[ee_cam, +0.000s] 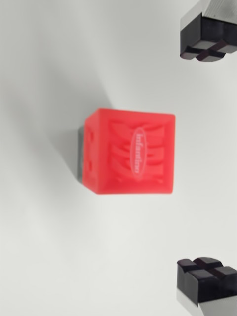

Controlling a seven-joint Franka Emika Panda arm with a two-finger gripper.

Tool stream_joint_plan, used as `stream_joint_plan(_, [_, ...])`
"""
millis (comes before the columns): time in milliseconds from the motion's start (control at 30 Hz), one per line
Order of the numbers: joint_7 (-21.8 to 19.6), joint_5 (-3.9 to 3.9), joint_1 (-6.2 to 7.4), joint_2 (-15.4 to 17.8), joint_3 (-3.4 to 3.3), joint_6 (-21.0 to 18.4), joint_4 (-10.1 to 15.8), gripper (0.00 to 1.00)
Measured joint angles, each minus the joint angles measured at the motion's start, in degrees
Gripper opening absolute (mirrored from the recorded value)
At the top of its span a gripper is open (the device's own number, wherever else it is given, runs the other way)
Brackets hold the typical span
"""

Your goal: Destack cube

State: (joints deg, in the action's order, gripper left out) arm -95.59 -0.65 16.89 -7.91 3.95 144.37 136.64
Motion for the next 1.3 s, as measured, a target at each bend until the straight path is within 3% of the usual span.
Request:
stream_joint_plan(700, [-1.1,-1.21,0.43,-10.8,-0.75,10.6,0.0,1.0])
stream_joint_plan(1033, [-1.2,-1.29,0.94,-13.0,-1.25,12.6,-0.2,1.0])
stream_joint_plan(1067, [-1.2,-1.29,0.95,-13.0,-1.27,12.7,-0.2,0.0])
stream_joint_plan(1300, [-1.2,-1.29,1.01,-13.0,-1.33,12.8,-0.3,0.0])
